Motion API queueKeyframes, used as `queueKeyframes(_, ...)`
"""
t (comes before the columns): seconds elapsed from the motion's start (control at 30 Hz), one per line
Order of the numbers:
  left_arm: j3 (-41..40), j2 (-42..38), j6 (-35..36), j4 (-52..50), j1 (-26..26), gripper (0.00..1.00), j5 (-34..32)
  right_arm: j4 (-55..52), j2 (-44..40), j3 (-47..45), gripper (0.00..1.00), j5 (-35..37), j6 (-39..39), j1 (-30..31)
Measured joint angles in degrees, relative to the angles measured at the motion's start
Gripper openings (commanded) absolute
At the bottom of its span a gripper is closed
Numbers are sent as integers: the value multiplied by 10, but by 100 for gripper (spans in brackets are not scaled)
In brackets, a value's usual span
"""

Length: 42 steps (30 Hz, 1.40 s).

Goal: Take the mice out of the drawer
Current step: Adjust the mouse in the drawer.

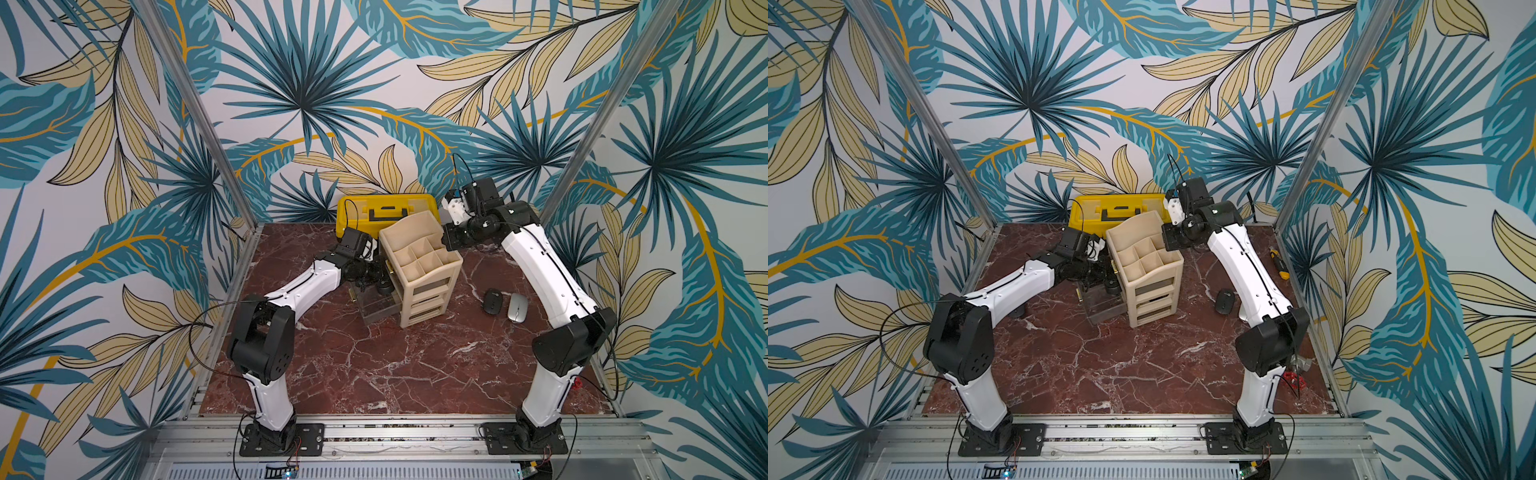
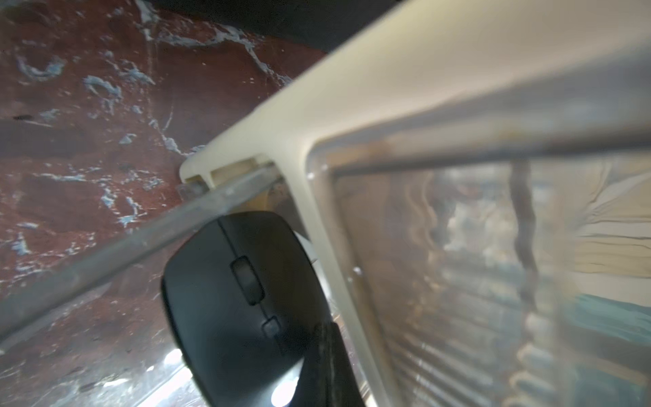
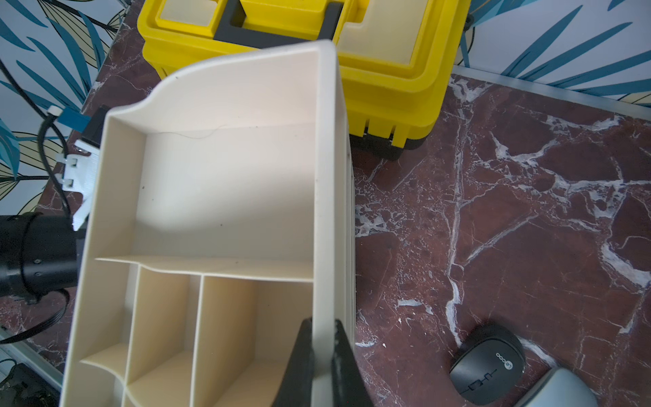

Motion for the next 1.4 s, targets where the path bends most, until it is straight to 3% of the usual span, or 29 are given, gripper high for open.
queueKeyframes(0.2,6,12,0,-3,0,0,23,-2,1,3,0,0,0,0)
queueKeyframes(0.47,79,57,22,-64,-2,0,24,-6,6,10,0,14,5,-4)
queueKeyframes(0.87,130,64,39,-155,-14,0,-104,-7,7,12,0,16,5,-4)
queueKeyframes(1.1,130,66,36,-202,-10,0,-188,-7,7,12,0,16,5,-4)
queueKeyframes(1.23,107,70,39,-212,-11,0,-185,-6,7,12,0,15,4,-3)
queueKeyframes(1.4,44,16,33,-161,-8,0,-162,-6,7,12,0,16,4,-4)
